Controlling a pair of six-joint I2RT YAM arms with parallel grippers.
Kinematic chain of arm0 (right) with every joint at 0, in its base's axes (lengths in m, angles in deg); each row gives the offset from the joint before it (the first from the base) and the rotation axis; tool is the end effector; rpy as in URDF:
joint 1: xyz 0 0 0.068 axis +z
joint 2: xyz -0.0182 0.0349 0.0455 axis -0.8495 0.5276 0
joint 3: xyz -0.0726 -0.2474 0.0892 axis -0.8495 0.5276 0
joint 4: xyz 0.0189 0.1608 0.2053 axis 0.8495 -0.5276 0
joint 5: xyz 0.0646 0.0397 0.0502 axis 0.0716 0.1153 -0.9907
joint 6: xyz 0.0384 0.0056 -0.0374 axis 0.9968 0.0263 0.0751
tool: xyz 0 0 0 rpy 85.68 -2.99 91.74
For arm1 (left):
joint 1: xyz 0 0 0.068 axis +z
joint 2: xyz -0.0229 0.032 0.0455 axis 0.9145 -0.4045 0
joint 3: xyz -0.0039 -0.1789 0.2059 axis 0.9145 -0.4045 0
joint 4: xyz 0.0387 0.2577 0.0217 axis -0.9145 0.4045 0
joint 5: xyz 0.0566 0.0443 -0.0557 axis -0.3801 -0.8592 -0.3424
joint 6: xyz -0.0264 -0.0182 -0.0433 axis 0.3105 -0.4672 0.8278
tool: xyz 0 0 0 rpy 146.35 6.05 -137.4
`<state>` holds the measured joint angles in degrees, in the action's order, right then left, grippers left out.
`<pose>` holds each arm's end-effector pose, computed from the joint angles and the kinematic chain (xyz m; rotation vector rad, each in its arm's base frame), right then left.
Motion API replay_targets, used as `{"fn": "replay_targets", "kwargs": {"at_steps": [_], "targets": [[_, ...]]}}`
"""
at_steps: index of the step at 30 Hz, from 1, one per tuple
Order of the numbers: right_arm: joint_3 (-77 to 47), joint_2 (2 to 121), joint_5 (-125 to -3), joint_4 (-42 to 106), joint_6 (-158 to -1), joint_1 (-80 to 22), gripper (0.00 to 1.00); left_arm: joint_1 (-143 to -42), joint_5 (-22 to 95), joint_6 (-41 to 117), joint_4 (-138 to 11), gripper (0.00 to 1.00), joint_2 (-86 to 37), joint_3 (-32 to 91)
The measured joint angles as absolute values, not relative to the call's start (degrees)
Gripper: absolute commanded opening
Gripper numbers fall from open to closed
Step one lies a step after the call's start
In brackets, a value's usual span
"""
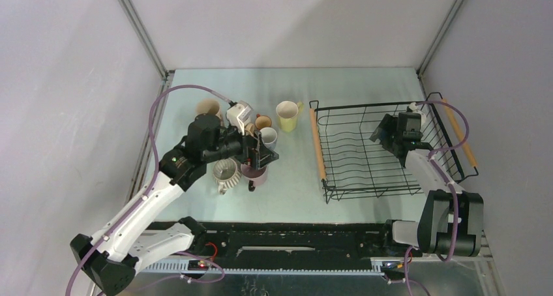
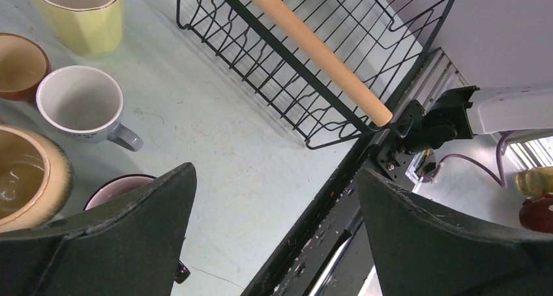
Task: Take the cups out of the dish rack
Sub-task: Unload the cup from the dish rack.
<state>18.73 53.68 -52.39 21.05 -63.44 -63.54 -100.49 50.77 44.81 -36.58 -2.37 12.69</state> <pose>0.2628 -0.0274 0.2134 0.6060 2.2497 0.0730 0.1617 -0.1270 0.3505 0.5604 1.9977 -0.9678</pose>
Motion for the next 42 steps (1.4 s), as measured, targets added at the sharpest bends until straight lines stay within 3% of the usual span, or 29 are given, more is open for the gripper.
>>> {"fn": "replay_targets", "kwargs": {"at_steps": [17, 34, 42], "targets": [[18.53, 58.92, -46.77, 20.81, -65.76, -62.54, 0.67, -100.49, 51.14, 44.83, -36.58, 1.0, -3.29, 12.69], [14.95, 63.69, -41.99, 19.93, -64.84, -59.57, 0.54, -100.49, 51.6, 44.9, -36.58, 1.0, -4.25, 12.69], [13.46, 67.47, -40.72, 19.87, -64.73, -59.63, 0.4, -100.49, 51.78, 44.92, -36.58, 1.0, -4.64, 12.69]]}}
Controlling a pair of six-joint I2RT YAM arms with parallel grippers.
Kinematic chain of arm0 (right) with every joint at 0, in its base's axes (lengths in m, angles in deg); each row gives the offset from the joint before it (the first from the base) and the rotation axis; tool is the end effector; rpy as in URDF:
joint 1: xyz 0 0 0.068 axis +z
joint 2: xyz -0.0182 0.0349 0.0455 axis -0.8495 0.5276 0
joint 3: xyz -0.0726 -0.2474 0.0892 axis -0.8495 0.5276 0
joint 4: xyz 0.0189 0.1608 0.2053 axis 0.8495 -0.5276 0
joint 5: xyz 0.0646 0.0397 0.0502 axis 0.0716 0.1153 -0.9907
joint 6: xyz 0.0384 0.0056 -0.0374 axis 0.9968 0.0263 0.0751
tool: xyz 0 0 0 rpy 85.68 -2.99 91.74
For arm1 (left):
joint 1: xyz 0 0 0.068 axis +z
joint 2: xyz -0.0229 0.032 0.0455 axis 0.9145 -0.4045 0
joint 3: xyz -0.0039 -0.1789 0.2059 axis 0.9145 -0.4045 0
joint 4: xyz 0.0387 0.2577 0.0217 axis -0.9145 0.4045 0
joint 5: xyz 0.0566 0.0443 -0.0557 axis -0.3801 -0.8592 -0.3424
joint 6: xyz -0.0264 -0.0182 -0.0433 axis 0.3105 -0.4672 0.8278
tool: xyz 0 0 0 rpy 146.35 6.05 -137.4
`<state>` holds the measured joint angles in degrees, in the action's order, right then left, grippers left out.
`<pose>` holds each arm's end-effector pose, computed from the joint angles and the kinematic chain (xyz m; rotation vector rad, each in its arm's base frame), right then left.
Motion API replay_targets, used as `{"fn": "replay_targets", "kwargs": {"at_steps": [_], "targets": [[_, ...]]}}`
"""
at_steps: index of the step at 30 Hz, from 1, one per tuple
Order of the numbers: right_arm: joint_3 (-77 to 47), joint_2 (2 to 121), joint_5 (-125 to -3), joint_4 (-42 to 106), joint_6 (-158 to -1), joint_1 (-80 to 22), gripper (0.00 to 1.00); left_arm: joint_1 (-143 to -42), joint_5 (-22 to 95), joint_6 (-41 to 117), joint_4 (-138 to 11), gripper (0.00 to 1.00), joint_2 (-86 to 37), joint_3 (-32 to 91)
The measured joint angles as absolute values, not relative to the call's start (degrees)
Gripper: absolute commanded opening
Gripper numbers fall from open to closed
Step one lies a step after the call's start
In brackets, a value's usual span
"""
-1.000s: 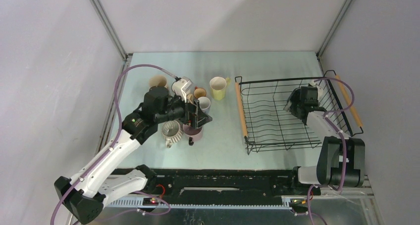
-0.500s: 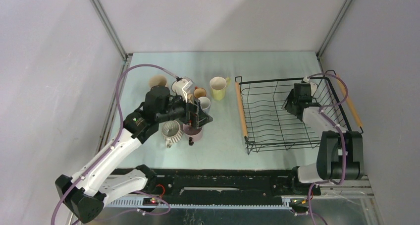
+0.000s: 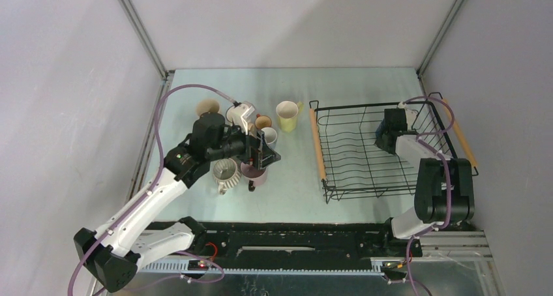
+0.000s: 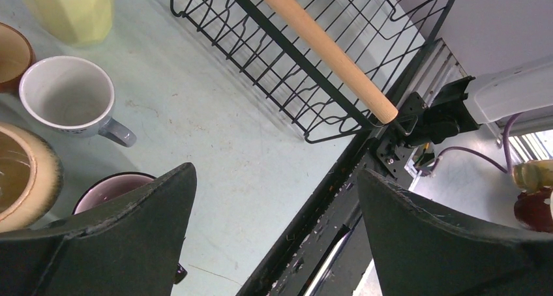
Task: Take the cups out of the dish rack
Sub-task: Unload the cup from the dish rack.
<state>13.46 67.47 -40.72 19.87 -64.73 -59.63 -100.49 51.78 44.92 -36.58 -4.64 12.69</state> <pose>0.2976 -0.0174 0.1781 0.6052 2.3859 -0.1893 0.1688 -0.1325 0.3431 0.5703 2.0392 -0.9798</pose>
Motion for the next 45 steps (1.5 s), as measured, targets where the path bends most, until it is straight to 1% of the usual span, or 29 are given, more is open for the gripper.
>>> {"fn": "replay_targets", "kwargs": {"at_steps": [2, 8, 18, 29, 36, 40, 45], "targets": [[13.18, 67.93, -40.43, 19.89, -64.8, -59.68, 0.34, -100.49, 52.0, 44.92, -36.58, 1.0, -4.69, 12.69], [12.91, 68.47, -39.3, 19.96, -65.45, -59.68, 0.0, -100.49, 52.26, 44.92, -36.6, 1.0, -5.3, 12.69], [12.52, 67.07, -36.89, 16.44, -65.54, -58.1, 0.0, -100.49, 52.37, 44.94, -36.6, 1.0, -6.13, 12.69], [12.5, 51.55, -36.09, 7.85, -63.72, -55.28, 0.0, -100.49, 52.65, 46.51, -36.6, 1.0, -7.42, 12.71], [12.24, 44.95, -37.2, 2.23, -62.92, -53.97, 0.0, -100.49, 52.65, 49.92, -37.15, 1.0, -7.48, 12.71], [10.2, 41.83, -38.6, -1.51, -62.7, -52.57, 0.0, -100.49, 52.65, 52.66, -39.16, 1.0, -7.75, 12.71], [4.24, 39.66, -40.11, -5.57, -62.48, -48.86, 0.0, -100.46, 52.61, 55.89, -41.61, 1.0, -8.14, 12.78]]}}
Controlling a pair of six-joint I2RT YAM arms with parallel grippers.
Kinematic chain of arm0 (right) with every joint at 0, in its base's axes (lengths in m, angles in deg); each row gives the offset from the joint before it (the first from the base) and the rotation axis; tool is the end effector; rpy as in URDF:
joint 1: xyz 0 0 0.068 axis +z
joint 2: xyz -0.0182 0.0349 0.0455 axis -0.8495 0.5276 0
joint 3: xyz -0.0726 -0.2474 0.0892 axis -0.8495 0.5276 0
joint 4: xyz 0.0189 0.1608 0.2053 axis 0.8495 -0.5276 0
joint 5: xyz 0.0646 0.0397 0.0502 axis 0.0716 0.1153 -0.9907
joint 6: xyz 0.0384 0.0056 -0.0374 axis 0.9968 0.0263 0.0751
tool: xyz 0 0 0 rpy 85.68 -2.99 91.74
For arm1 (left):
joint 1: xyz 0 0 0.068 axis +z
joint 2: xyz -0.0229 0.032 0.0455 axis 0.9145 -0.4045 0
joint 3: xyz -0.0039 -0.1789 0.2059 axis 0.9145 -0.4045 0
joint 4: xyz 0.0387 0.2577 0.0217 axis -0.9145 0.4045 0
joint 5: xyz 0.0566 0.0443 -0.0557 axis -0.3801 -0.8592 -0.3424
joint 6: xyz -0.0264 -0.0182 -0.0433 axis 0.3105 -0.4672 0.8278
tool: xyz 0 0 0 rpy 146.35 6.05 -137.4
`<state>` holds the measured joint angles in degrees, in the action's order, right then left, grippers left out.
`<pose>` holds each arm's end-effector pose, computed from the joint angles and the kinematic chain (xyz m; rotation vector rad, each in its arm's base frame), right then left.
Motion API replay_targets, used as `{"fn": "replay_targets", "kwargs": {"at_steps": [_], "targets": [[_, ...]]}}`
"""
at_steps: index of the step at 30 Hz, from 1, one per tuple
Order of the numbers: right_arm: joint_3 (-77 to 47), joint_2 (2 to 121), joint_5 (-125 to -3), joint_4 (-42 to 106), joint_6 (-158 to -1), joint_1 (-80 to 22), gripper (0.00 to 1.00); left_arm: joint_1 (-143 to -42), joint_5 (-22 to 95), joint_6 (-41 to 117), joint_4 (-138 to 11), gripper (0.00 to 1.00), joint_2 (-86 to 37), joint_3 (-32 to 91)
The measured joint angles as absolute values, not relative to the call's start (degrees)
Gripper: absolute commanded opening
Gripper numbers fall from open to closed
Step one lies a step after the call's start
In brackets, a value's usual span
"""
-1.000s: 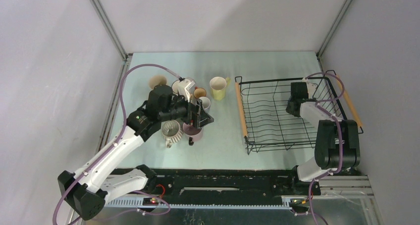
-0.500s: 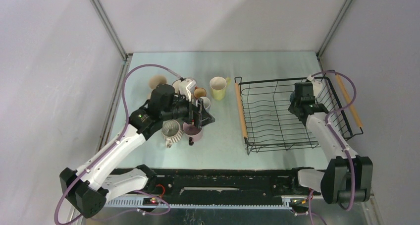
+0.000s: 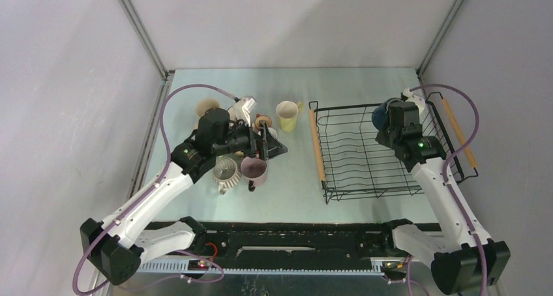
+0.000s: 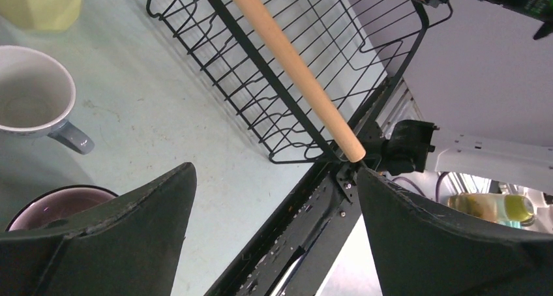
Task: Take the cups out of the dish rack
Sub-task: Unload the cup from the dish rack, then place the cup at the center of the board.
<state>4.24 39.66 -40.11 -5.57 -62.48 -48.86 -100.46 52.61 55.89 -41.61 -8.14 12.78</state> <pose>0.2133 0.0247 0.3152 0.4329 2.2212 -0.0191 0.1832 -0.1428 0.3399 0.3931 2.0926 -1.1109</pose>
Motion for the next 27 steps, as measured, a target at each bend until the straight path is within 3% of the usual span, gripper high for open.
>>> {"fn": "replay_targets", "kwargs": {"at_steps": [12, 19, 27], "targets": [[-9.1, 38.92, -44.87, -9.4, -59.05, -32.7, 0.0, -98.21, 54.51, 64.11, -49.52, 1.0, -10.57, 15.27], [-17.18, 45.72, -46.75, -8.52, -56.34, -19.61, 0.0, -94.72, 58.9, 71.93, -58.83, 1.0, -12.73, 15.27], [-20.72, 52.32, -51.91, -4.57, -53.82, -14.15, 0.0, -91.5, 63.62, 82.8, -74.33, 1.0, -12.75, 12.95]]}}
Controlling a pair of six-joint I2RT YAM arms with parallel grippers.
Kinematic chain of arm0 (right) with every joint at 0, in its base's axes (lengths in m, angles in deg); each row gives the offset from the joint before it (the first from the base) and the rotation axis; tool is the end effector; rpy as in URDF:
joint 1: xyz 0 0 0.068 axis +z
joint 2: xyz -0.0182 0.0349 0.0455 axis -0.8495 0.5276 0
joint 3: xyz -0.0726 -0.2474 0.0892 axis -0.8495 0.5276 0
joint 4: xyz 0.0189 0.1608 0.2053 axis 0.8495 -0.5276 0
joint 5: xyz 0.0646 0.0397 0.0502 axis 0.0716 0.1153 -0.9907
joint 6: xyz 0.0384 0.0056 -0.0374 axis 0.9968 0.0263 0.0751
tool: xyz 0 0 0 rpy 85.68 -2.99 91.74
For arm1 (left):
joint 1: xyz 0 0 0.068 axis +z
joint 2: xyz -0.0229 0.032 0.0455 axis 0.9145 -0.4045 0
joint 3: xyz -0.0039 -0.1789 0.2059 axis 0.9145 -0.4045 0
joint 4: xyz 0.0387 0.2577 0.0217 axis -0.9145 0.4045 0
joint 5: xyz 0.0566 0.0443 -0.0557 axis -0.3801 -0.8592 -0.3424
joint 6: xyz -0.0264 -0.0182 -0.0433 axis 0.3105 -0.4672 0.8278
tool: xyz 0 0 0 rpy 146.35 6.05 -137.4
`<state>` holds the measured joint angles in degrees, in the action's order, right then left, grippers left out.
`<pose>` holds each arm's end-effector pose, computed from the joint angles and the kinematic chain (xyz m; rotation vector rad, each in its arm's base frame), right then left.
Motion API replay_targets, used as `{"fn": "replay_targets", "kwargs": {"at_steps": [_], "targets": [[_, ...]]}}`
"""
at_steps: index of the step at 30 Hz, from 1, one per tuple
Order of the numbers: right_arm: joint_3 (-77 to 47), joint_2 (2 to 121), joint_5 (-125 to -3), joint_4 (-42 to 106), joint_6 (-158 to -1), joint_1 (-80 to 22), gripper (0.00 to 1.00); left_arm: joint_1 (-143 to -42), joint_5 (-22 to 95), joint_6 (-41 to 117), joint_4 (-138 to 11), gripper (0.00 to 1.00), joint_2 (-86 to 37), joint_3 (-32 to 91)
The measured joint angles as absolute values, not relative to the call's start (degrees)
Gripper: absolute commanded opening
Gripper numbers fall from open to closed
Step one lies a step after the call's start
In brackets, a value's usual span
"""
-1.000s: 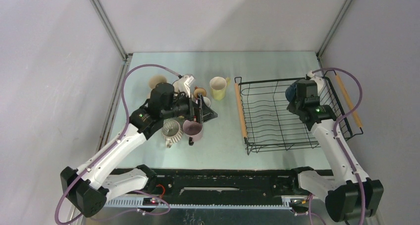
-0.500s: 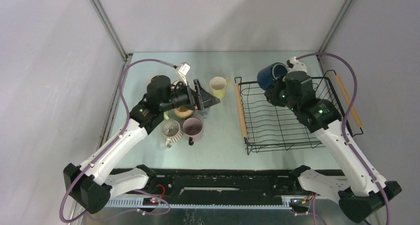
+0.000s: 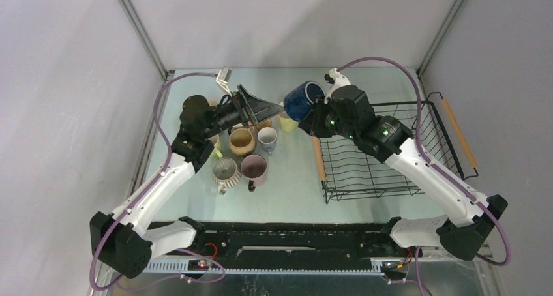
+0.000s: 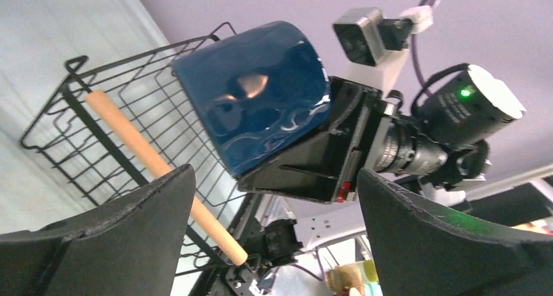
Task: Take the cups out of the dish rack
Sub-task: Place the cup at the center of the board.
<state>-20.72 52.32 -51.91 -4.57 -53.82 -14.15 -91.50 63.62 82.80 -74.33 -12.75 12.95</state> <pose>0.1945 0.1838 0.4108 -0.1623 2.1431 0.7291 0.2246 -0.1291 0.3815 0.1128 1.7293 -1.5524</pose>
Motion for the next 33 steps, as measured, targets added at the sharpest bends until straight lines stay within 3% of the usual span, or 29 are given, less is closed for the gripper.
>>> {"fn": "replay_targets", "kwargs": {"at_steps": [12, 18, 27, 33], "targets": [[-20.7, 53.41, -60.06, 1.68, -49.47, -14.08, 0.0, -91.24, 67.99, 92.57, -86.26, 0.97, -12.75, 9.63], [-20.33, 53.46, -64.13, 4.42, -47.59, -14.08, 0.0, -91.24, 68.98, 96.52, -92.23, 0.88, -12.93, 9.44], [-17.75, 53.28, -69.75, 11.37, -44.23, -14.13, 0.0, -90.69, 69.07, 104.11, -103.99, 0.6, -15.16, 7.95], [-16.05, 53.06, -72.63, 16.04, -42.33, -14.13, 0.0, -90.63, 69.18, 109.31, -110.55, 0.34, -17.65, 7.56]]}}
